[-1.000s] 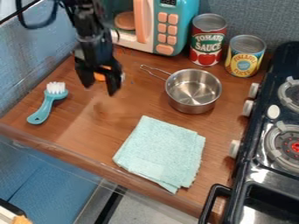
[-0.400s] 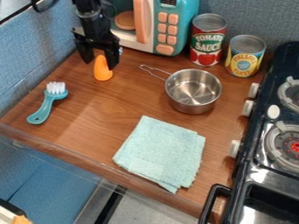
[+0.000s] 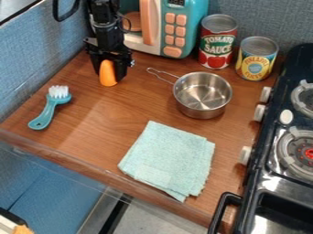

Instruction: Placed the yellow object between the brush and the blue cloth

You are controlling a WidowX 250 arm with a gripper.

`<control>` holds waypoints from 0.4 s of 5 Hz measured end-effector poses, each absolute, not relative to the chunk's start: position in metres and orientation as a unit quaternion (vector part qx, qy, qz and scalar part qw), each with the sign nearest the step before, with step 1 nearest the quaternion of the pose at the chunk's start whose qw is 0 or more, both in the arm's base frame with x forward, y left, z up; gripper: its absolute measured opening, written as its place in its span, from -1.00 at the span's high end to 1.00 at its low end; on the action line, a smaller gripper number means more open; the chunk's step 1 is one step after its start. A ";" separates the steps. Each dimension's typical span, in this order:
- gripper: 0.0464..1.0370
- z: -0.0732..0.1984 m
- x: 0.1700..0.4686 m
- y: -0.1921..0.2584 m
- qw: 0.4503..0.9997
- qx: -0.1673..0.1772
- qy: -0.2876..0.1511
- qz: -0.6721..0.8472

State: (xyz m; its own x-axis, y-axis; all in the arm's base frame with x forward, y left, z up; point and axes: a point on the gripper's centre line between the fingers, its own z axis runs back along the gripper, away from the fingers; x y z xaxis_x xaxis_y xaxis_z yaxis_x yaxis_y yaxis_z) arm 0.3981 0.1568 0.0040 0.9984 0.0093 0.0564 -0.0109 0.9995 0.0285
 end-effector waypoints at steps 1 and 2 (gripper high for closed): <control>-0.24 0.004 0.398 0.156 1.000 0.010 -0.028 -0.004; -0.24 0.005 0.395 0.155 1.000 0.001 -0.022 -0.004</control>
State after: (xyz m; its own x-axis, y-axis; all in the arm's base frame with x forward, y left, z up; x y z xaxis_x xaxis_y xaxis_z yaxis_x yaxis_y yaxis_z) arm 0.3949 0.1554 0.0052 0.9990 -0.0075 0.0440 0.0074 1.0000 0.0020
